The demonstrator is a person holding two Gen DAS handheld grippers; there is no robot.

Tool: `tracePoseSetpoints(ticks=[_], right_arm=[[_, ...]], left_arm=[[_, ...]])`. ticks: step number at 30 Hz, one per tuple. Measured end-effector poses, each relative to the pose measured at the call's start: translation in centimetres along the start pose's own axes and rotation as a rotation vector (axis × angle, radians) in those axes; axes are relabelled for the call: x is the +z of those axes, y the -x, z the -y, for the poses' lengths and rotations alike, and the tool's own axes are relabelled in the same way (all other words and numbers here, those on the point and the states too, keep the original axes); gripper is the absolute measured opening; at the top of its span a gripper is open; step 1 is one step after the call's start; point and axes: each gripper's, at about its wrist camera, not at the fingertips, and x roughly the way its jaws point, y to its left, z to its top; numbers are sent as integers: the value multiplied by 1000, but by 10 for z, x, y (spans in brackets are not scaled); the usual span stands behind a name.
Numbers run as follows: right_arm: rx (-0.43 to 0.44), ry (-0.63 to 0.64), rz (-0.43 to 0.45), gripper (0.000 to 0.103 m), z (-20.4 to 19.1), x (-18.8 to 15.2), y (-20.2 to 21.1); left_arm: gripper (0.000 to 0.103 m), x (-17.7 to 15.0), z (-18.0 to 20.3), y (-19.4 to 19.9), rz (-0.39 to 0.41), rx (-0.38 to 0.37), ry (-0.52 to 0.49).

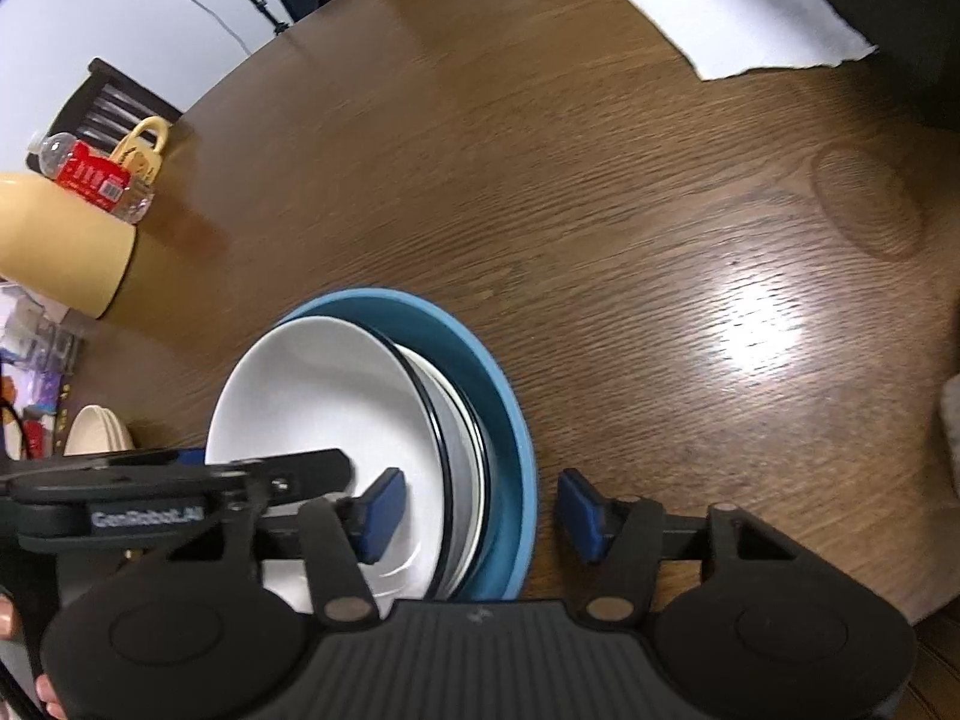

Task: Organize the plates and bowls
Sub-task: 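Close the left gripper on the blue bowl rim while the right gripper also clamps it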

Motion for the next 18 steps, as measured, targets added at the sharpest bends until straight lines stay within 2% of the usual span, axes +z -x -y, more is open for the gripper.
tracePoseSetpoints(ticks=[5, 8, 9, 18], right_arm=[[67, -9, -19, 44, 10, 7, -7], [92, 11, -27, 44, 12, 10, -9], [101, 16, -30, 43, 13, 11, -9], [143, 26, -41, 40, 19, 17, -11]], left_arm=[[71, 1, -2, 0, 8, -27, 40], [61, 0, -2, 0, 15, -60, 68], [54, 0, -2, 0, 15, -77, 80], [52, -3, 2, 4, 37, -53, 110]])
